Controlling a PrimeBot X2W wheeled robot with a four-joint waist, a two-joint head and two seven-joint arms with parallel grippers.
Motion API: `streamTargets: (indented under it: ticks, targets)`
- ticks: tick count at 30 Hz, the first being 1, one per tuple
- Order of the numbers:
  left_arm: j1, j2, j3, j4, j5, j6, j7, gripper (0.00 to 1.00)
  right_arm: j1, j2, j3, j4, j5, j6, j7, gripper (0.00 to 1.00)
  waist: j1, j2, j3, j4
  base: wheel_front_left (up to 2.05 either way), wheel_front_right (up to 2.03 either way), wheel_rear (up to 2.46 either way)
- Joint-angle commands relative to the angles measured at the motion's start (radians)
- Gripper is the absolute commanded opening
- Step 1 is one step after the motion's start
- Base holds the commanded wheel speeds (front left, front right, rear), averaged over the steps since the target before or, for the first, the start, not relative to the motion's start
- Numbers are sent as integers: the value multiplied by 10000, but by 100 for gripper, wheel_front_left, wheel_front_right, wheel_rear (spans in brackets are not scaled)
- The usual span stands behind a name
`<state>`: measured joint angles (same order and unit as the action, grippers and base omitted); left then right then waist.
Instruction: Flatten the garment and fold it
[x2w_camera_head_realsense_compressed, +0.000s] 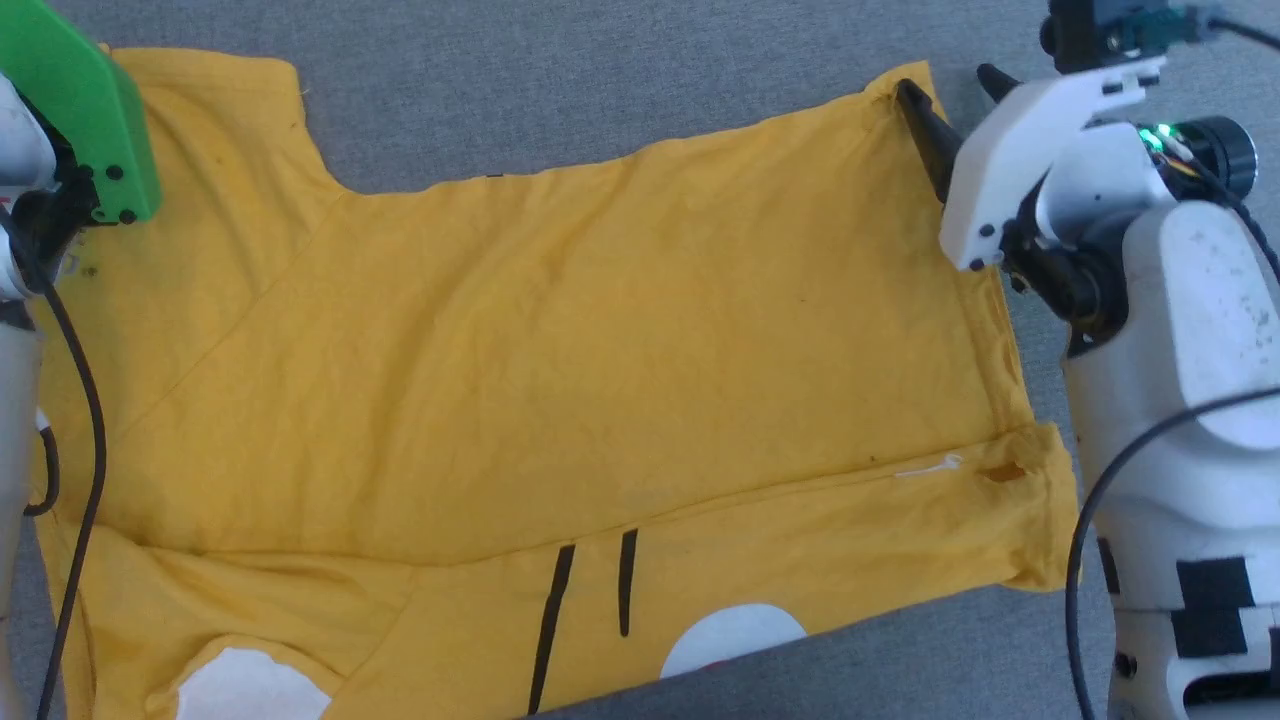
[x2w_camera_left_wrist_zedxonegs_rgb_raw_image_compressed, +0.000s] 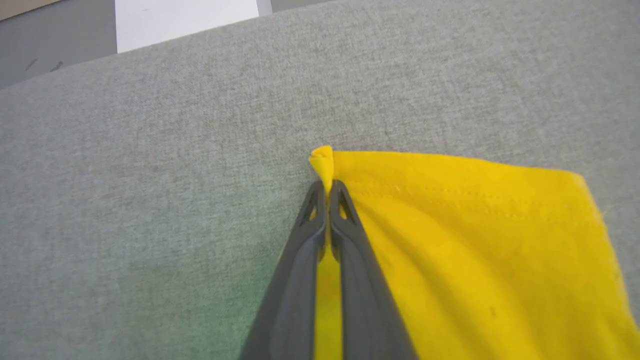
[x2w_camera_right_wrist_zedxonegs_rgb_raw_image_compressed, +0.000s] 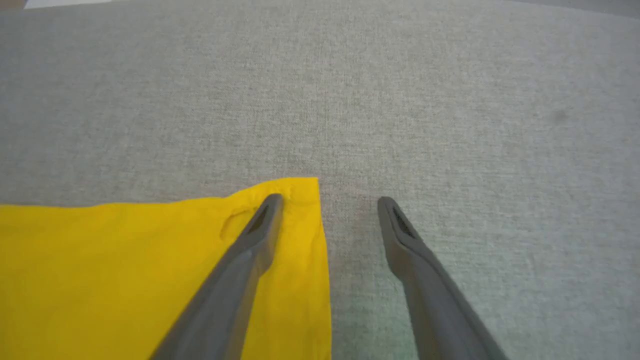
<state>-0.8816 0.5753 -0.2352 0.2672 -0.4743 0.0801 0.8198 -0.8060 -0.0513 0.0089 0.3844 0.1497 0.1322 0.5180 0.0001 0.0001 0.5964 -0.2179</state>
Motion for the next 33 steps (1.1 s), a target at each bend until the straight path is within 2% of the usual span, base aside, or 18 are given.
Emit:
streamTargets:
  ticks: [1, 4, 5, 6, 7, 8, 9, 12, 16, 20, 25, 29, 33]
  targets:
    - [50, -20, -62, 55, -71, -56, 10, 0, -321, 9, 30, 188, 66, -15, 329, 100, -1, -1, 86, 56, 0, 0, 0]
    - [-14, -25, -113, 50, -83, -93, 16, 0, -780, 9, 177, 728, -116, -15, 1328, 100, -1, -1, 159, 91, 0, 0, 0]
    - [-30, -20, -130, 47, -83, -106, 17, 0, -879, 9, 203, 880, -230, -15, 1653, 96, -1, -1, 174, 100, 0, 0, 0]
    - [-52, -19, -145, 39, -86, -125, 0, 0, -983, 9, 238, 1043, -381, -15, 2059, 47, -1, -1, 189, 111, 0, 0, 0]
    - [-65, -20, -154, 39, -88, -133, -18, 0, -1059, 9, 284, 1142, -489, -15, 2348, 38, -1, -1, 197, 120, 0, 0, 0]
    - [-68, -22, -170, 44, -92, -150, -41, 0, -1130, 9, 324, 1223, -574, -15, 2645, 14, -1, -1, 195, 131, 0, 0, 0]
    - [-68, -31, -181, 47, -103, -174, -83, 0, -1164, 9, 387, 1272, -614, -15, 2891, 3, -1, -1, 183, 141, 0, 0, 0]
    - [-3, -127, -194, 96, -186, -296, -407, 0, -1164, -9, 521, 1345, -747, -15, 3526, 0, -1, -1, 50, 204, 0, 0, 0]
    - [242, -283, -124, 148, -100, -417, -1706, 0, -872, -119, 768, 964, -721, -15, 2868, 0, -1, -1, -352, 313, 0, 0, 0]
    - [881, -534, 69, 159, 28, -431, -3719, 0, -76, -260, 1067, 536, -494, -15, 1029, 0, -1, -1, -1058, 466, 0, 0, 0]
    - [2353, -1057, 532, -179, -336, -476, -6047, 0, 1245, -376, 1331, 256, -154, -15, -1616, 0, -1, -1, -2173, 767, 0, 0, 0]
    - [3641, -1225, 605, -755, -363, -508, -7188, 0, 2256, -600, 1546, 63, 80, -15, -3378, 0, -1, -1, -2965, 1052, 0, 0, 0]
    - [5011, -1369, 785, -1466, -602, -427, -7815, 0, 3191, -741, 1431, -58, 174, -15, -4620, 0, -1, -1, -3572, 1285, 0, 0, 0]
